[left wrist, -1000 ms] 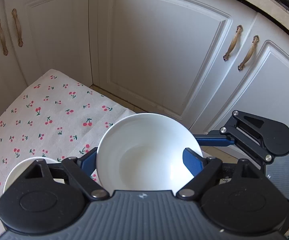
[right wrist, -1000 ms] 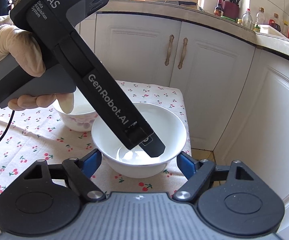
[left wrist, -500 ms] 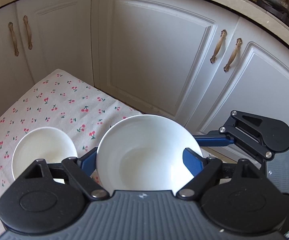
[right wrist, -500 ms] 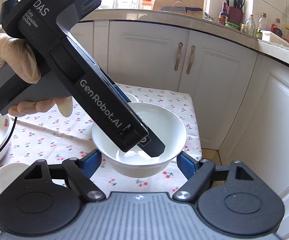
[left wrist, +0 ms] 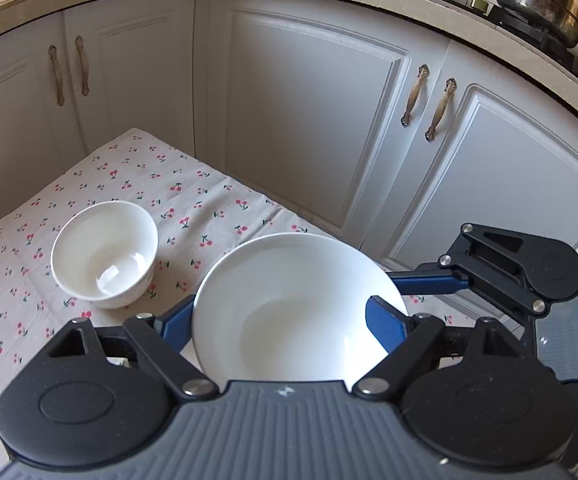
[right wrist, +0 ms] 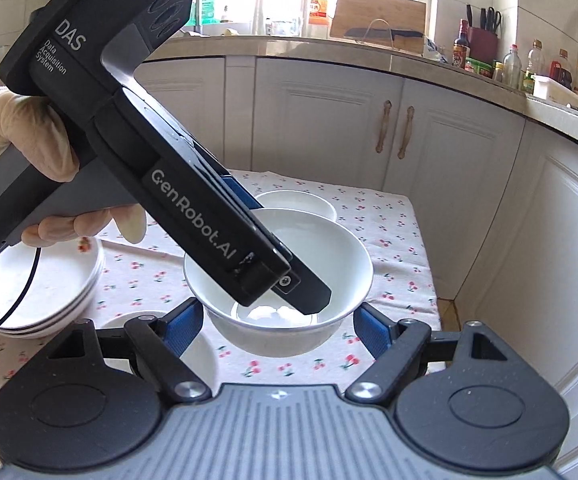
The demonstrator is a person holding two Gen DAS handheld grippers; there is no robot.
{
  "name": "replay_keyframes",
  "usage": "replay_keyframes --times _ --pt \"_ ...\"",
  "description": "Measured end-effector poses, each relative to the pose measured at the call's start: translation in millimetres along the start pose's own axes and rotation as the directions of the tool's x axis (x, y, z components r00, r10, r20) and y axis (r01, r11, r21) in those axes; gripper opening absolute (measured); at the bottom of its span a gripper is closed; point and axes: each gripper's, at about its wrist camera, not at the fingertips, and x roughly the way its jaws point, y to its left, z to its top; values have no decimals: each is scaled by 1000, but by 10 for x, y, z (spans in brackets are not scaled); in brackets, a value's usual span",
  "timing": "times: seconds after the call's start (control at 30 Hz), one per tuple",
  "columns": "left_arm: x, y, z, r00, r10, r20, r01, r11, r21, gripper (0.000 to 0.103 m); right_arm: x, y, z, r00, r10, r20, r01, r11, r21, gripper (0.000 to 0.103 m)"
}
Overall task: Organize plates and bowls
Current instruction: 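Lift the white bowl with the left gripper over the pink-patterned bowl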
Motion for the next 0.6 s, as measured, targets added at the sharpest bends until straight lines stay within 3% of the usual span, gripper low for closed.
replay_keyframes --times 0.6 --pt "-369 -54 -583 999 51 -1 -51 996 -79 87 -129 514 -140 996 75 -37 -78 995 -66 86"
